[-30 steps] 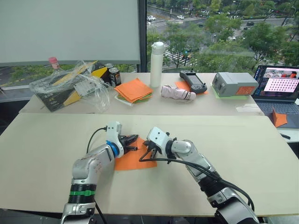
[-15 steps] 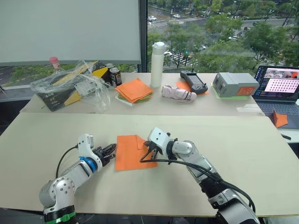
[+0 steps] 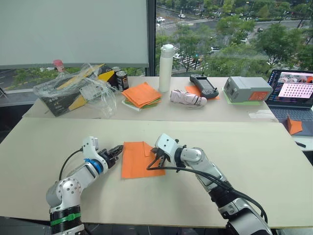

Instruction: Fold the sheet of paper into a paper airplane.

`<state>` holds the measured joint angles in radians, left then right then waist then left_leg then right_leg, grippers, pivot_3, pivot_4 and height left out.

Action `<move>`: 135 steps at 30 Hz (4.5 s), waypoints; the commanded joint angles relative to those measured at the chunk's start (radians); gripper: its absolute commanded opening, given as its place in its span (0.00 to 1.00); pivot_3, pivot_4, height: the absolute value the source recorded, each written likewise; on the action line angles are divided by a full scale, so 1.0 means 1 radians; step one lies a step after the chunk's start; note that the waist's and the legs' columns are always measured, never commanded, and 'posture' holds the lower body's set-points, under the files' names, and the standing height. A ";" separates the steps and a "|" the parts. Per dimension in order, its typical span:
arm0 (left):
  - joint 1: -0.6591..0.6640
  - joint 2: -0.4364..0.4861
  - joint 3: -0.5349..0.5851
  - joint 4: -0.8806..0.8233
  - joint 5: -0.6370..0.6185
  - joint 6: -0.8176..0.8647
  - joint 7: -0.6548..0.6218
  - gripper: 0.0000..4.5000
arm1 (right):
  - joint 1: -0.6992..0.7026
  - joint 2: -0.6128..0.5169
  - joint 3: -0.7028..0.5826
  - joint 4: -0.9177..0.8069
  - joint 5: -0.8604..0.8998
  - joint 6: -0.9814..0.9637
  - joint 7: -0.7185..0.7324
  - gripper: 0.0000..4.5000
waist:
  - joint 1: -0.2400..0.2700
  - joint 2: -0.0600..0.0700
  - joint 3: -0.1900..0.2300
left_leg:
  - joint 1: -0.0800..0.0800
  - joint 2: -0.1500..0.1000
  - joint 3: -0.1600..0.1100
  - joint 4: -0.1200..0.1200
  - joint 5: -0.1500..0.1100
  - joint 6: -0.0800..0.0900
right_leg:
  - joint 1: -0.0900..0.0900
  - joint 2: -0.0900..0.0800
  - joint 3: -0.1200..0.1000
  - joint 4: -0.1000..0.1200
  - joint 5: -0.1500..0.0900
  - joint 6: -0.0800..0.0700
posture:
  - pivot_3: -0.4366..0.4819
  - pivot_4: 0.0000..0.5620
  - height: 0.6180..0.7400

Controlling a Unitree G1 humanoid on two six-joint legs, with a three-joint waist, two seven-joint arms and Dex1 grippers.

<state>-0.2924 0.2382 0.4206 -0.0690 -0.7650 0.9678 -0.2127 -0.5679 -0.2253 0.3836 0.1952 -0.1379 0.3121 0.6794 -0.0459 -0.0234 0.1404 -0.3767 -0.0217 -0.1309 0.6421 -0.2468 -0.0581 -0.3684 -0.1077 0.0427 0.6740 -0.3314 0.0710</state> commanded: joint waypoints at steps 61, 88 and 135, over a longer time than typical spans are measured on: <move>-0.095 -0.019 -0.001 0.059 -0.072 0.052 0.004 0.40 | 0.021 -0.004 0.016 -0.003 -0.016 0.028 -0.016 0.00 | 0.001 0.000 0.000 | -0.001 0.000 0.000 0.000 0.000 0.000 | 0.000 0.000 0.000 -0.001 0.000 0.000 | 0.48 0.27 1.00; -0.083 0.220 -0.386 -0.235 0.191 -0.030 -0.075 0.01 | 0.024 0.006 0.021 0.004 -0.016 0.027 -0.026 0.00 | 0.000 0.000 0.001 | -0.001 0.000 0.000 -0.002 0.000 0.000 | -0.001 0.000 0.000 -0.002 0.000 0.000 | 0.48 0.27 1.00; -0.118 0.419 -0.930 -0.147 1.040 -0.427 -0.426 0.01 | 0.021 0.088 -0.080 -0.034 0.098 0.040 -0.052 0.00 | 0.000 0.001 0.001 | -0.001 0.000 0.000 -0.003 0.000 0.000 | -0.001 0.000 0.000 -0.001 0.000 0.000 | 0.48 0.27 1.00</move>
<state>-0.4315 0.6596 -0.4999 -0.2420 0.2578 0.5387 -0.6173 -0.5376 -0.1474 0.3290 0.1862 -0.0687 0.3505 0.6281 -0.0457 -0.0224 0.1416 -0.3776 -0.0219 -0.1310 0.6395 -0.2470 -0.0577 -0.3692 -0.1073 0.0423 0.6730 -0.3315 0.0713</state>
